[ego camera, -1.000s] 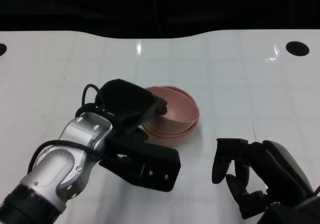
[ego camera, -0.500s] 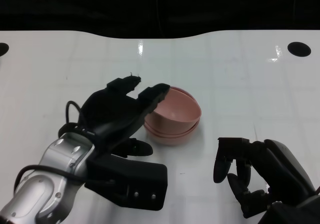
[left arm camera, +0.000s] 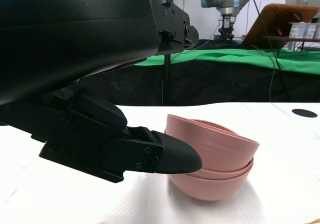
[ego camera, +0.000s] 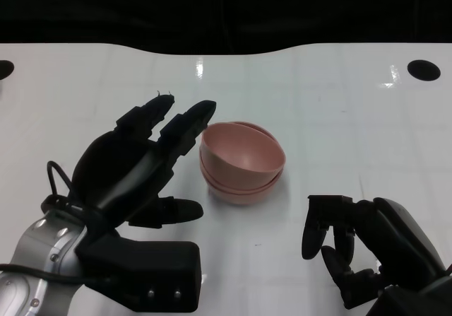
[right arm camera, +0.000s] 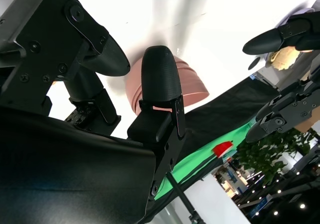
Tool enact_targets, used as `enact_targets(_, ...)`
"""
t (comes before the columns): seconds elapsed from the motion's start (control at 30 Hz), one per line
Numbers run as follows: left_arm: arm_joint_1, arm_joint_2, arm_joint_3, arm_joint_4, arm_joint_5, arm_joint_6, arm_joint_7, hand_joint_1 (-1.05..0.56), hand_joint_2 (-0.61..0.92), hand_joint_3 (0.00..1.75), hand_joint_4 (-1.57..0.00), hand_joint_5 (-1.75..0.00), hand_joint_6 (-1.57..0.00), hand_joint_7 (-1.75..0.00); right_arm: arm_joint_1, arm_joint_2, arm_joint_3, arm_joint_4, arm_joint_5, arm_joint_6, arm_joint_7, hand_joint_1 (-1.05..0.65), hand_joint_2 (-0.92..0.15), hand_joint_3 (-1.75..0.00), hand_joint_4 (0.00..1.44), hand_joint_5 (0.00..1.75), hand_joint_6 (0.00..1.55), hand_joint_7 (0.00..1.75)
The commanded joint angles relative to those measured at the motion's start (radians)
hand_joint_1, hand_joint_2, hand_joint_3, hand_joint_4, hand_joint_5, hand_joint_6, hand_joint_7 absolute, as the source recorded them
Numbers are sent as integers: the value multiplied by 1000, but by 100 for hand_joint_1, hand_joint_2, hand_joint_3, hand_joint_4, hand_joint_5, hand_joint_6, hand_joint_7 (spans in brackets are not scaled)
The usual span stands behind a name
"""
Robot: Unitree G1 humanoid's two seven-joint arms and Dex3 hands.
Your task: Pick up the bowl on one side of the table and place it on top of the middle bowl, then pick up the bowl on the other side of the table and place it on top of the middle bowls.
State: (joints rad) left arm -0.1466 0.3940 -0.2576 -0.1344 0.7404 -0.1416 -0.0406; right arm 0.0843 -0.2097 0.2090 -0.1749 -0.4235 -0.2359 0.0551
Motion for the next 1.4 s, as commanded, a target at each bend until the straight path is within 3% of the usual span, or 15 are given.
enact_targets(0.03, 97, -5, 72, -25, -119, -86, 70, -60, 92, 23, -19, -36, -25, -9, 3, -16, -8, 1, 9, -9, 4, -3, -13, -167, 94, 175, 80, 155)
enact_targets(0.07, 111, -14, 83, -27, -144, -97, 75, -58, 92, 22, -11, -57, -28, -8, 2, -16, -9, 3, 9, -13, 3, -3, -13, -167, 94, 175, 80, 155)
enact_targets(0.17, 167, -25, 114, -43, -207, -128, 79, -54, 92, 21, -2, -86, -35, -9, 1, -15, -9, 4, 7, -8, 2, -4, -13, -167, 95, 175, 81, 155)
enact_targets(0.4, 272, -56, 170, -70, -309, -216, 92, -46, 92, 20, -9, -98, -44, -13, -4, -16, -9, 8, 12, -10, 7, -4, -12, -168, 94, 175, 81, 154)
enact_targets(0.5, 326, -83, 186, -127, -390, -184, 57, -42, 92, 22, -13, -101, -47, -14, -1, -14, -7, 4, 6, -12, 2, -4, -12, -168, 95, 175, 82, 154)
enact_targets(0.6, 408, -137, 197, -230, -556, -73, -2, -30, 92, 21, -31, -111, -66, -24, 7, -13, -7, -8, 6, -3, 6, -4, -12, -169, 95, 175, 82, 154)
enact_targets(0.7, 471, -178, 205, -327, -687, 43, -38, -16, 91, 26, -60, -113, -86, -38, 9, -17, -9, -16, 7, 3, 14, -4, -12, -169, 95, 175, 82, 154)
enact_targets(0.73, 487, -188, 209, -359, -717, 87, -44, -14, 86, 38, -68, -113, -88, -50, 9, -18, -11, -14, 10, -1, 15, -4, -12, -169, 95, 175, 82, 154)
enact_targets(0.77, 500, -194, 212, -385, -737, 121, -48, -13, 73, 65, -74, -118, -86, -69, 9, -18, -12, -12, 14, -6, 15, -3, -12, -169, 95, 175, 82, 154)
enact_targets(0.8, 518, -196, 214, -418, -760, 155, -57, -13, 66, 80, -76, -121, -85, -78, 10, -19, -15, -12, 15, -8, 14, -3, -12, -169, 95, 175, 82, 154)
enact_targets(0.87, 547, -194, 215, -467, -778, 198, -69, -12, 56, 107, -78, -141, -81, -105, 11, -21, -19, -13, 18, -10, 14, -2, -12, -169, 94, 175, 81, 153)
enact_targets(1.13, 558, -226, 222, -410, -785, 161, -74, -13, 46, 132, -86, -173, -84, -142, 1, -29, -26, 13, 29, -29, 13, -2, -12, -169, 94, 175, 82, 150)
enact_targets(1.4, 495, -252, 233, -189, -791, -24, -92, -15, 41, 140, -88, -175, -80, -156, -21, -37, -31, 61, 46, -60, 8, -4, -10, -169, 94, 175, 83, 149)
